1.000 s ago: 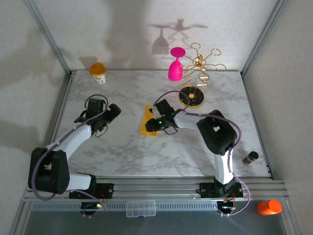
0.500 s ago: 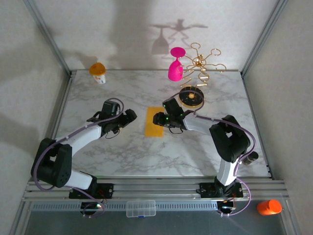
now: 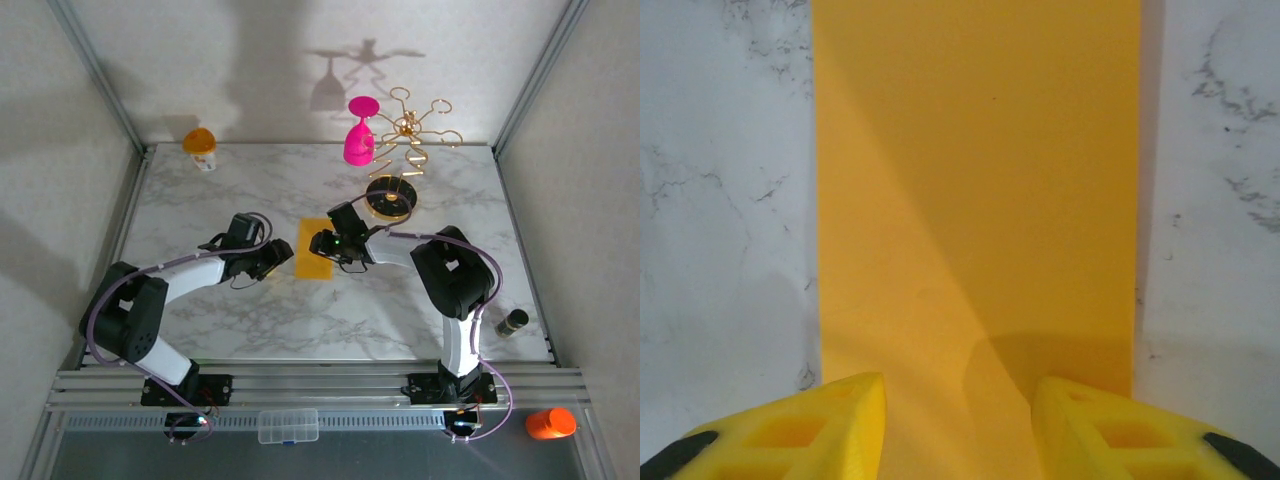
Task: Fold a paper plane with a square sheet of paper (pick it up from the middle)
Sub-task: Third fold the triangle at the center of the table.
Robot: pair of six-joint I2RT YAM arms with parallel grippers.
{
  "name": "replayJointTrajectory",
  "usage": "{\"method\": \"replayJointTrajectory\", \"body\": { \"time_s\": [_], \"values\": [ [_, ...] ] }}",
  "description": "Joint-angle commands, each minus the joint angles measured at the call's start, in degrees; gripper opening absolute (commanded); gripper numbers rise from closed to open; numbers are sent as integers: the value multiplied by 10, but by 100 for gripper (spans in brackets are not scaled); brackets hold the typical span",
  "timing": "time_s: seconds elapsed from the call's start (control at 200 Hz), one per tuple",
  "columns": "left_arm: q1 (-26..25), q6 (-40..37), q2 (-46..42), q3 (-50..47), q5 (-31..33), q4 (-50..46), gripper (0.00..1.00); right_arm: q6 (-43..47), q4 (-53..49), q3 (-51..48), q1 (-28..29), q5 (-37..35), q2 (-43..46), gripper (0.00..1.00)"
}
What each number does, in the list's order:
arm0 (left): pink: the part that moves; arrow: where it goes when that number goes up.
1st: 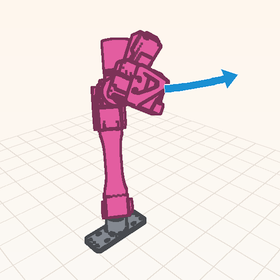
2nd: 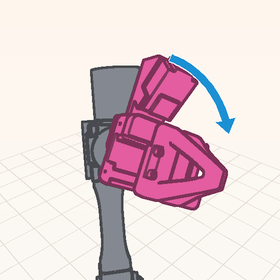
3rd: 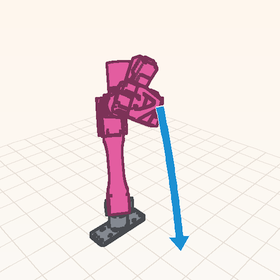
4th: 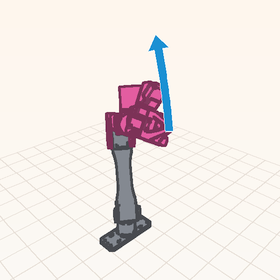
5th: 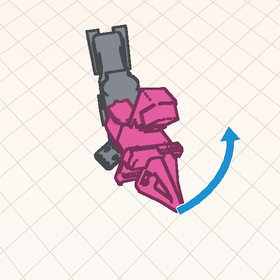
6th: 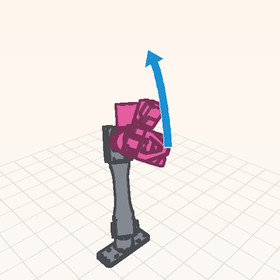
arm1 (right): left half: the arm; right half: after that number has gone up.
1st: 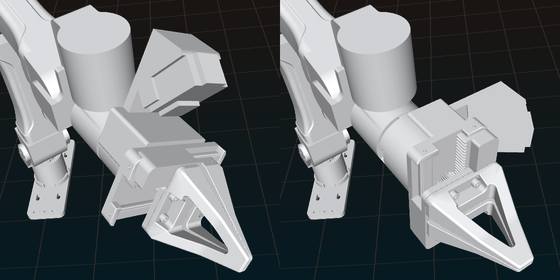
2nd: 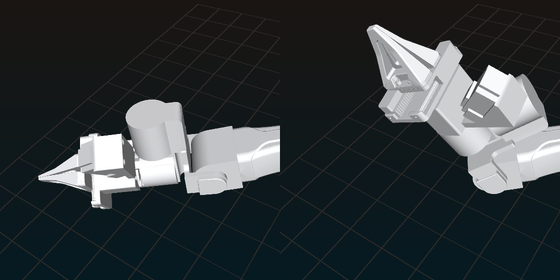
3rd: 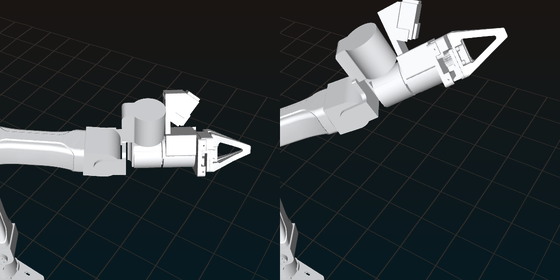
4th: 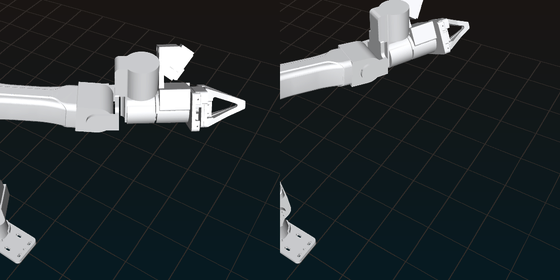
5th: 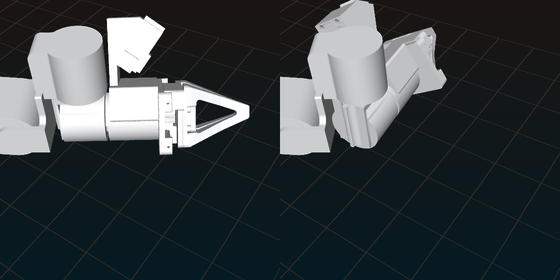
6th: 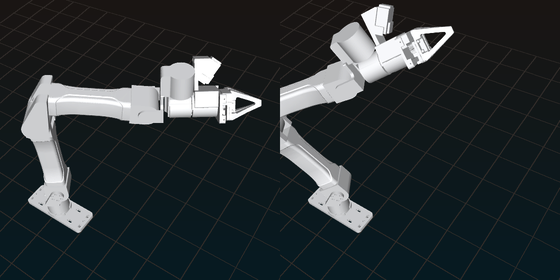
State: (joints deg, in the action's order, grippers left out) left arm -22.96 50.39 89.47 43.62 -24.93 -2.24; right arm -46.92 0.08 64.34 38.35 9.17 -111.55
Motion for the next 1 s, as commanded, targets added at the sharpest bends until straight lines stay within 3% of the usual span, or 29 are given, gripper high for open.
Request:
{"method": "replayJointTrajectory", "body": {
  "time_s": [0.0,0.25,0.726,0.996],
  "values": [
    [-11,4,18,7,-27,1,55,15,-38,-28,-6,3,-11,45],
    [-33,3,58,29,-34,4,38,15,-35,-37,-11,7,-16,45],
    [-46,-5,94,47,-33,0,34,24,-30,-40,-16,19,-18,44],
    [-45,-4,95,53,-72,37,28,25,-32,-42,-19,20,-19,44]
  ]
}}
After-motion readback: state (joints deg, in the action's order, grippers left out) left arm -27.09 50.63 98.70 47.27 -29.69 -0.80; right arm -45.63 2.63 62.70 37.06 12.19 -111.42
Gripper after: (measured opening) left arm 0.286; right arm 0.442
